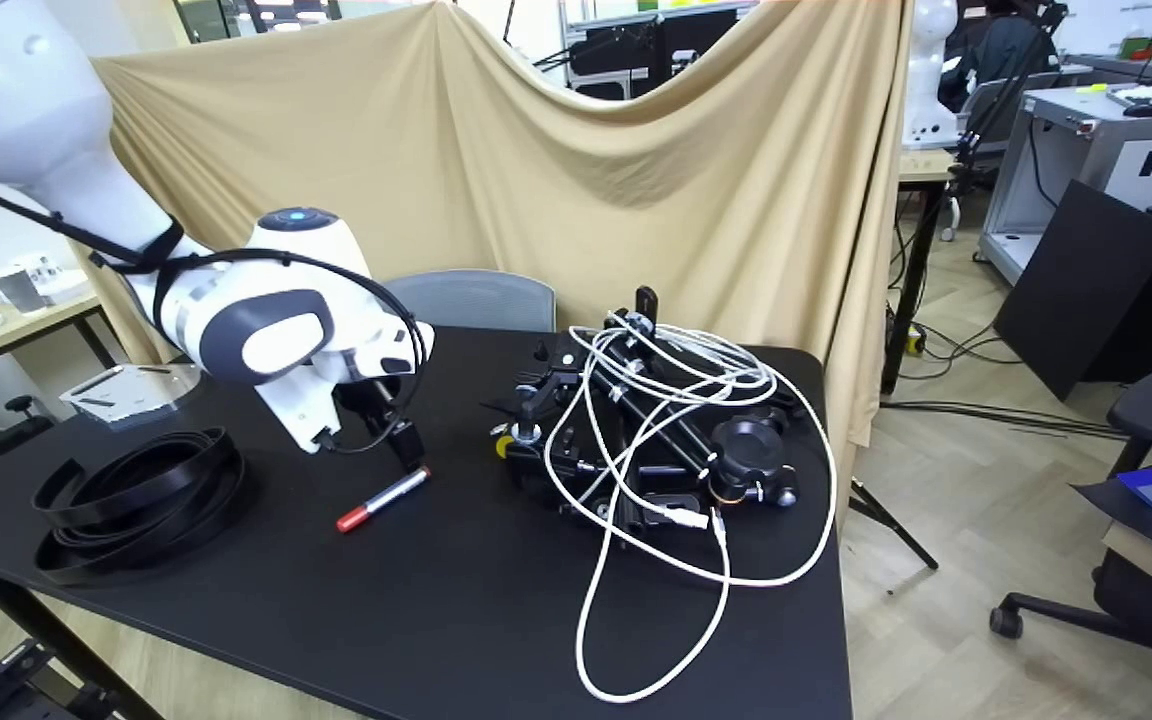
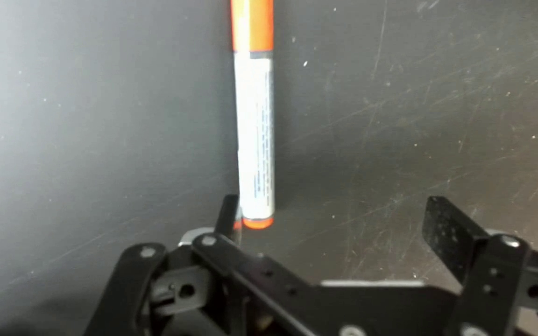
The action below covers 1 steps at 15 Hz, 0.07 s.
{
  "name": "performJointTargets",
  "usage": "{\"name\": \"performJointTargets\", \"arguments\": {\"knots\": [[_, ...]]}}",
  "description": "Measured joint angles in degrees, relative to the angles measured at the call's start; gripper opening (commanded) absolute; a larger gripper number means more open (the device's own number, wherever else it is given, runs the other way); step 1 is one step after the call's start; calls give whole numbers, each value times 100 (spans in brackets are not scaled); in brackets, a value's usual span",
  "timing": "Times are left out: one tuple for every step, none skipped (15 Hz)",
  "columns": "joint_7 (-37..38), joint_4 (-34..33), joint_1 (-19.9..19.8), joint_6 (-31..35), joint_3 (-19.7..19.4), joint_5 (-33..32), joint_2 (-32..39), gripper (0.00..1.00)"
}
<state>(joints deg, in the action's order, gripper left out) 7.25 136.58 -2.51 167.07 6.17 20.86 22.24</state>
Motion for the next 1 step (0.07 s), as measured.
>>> {"name": "performJointTargets", "arguments": {"knots": [[15, 10, 56, -1, -43, -50, -49, 100]]}}
